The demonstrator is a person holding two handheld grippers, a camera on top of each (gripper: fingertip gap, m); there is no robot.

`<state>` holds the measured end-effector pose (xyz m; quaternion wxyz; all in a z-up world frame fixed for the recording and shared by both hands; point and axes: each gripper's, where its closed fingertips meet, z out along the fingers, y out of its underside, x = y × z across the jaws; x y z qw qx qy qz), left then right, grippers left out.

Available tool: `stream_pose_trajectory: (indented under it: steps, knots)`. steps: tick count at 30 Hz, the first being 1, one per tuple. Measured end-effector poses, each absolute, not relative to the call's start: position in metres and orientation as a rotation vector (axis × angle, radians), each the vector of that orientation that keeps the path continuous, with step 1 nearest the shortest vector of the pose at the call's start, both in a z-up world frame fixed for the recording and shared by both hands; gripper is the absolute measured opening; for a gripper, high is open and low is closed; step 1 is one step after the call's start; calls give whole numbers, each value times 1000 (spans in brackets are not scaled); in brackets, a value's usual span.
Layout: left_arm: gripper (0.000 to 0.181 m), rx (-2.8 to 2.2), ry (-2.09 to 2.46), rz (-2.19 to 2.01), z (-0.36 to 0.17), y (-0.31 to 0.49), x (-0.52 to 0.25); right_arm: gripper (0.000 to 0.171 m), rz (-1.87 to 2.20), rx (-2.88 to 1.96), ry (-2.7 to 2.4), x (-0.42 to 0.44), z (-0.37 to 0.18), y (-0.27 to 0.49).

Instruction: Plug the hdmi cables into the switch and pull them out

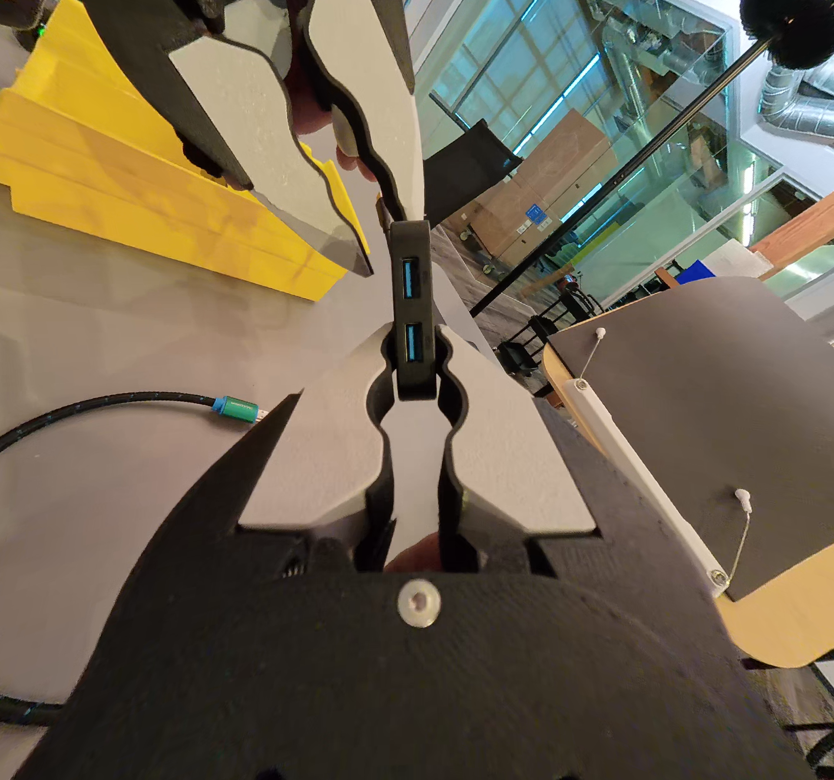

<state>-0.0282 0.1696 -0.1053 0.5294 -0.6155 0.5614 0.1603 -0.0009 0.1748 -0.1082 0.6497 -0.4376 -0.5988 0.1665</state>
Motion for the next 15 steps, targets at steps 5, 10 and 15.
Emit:
stream_pose_trajectory:
  steps: [5, 10, 15]
  knots:
    - [24, -1432, 1347, 386, -105, 169, -23, 10, 399, -981, -1387, -3, -111, 169]
    - [20, -1419, 1361, 407, -109, 169, -21, 11, 405, -972, -1414, -7, -114, 165]
    - [18, -1420, 1388, 425, -112, 169, -23, 12, 345, -967, -1438, -8, -116, 166]
